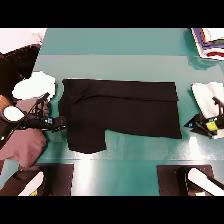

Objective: Fold the shirts.

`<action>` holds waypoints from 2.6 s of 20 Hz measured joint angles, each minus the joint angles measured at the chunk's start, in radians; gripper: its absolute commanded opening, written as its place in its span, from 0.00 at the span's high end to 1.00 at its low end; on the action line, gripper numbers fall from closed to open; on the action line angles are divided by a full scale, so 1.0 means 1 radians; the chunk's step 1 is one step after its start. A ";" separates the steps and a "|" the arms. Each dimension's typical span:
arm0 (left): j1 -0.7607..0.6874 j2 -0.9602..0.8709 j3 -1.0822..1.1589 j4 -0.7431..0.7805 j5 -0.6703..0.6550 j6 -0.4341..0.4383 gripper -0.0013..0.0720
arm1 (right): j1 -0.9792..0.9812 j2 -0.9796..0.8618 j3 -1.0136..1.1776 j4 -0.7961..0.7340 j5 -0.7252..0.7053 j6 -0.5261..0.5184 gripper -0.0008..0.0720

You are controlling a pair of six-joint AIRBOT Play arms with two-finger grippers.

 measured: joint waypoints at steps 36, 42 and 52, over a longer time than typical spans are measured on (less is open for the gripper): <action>-0.001 -0.362 0.391 0.108 0.112 0.094 0.90 | 0.407 -0.301 0.566 -0.173 -0.041 0.041 0.96; 0.000 -0.460 0.457 0.103 0.185 0.096 0.49 | 0.387 -0.499 0.758 -0.028 -0.041 -0.013 0.41; -0.064 -0.476 0.555 0.014 0.005 0.084 0.95 | 0.121 -0.563 0.687 0.126 0.084 -0.108 0.23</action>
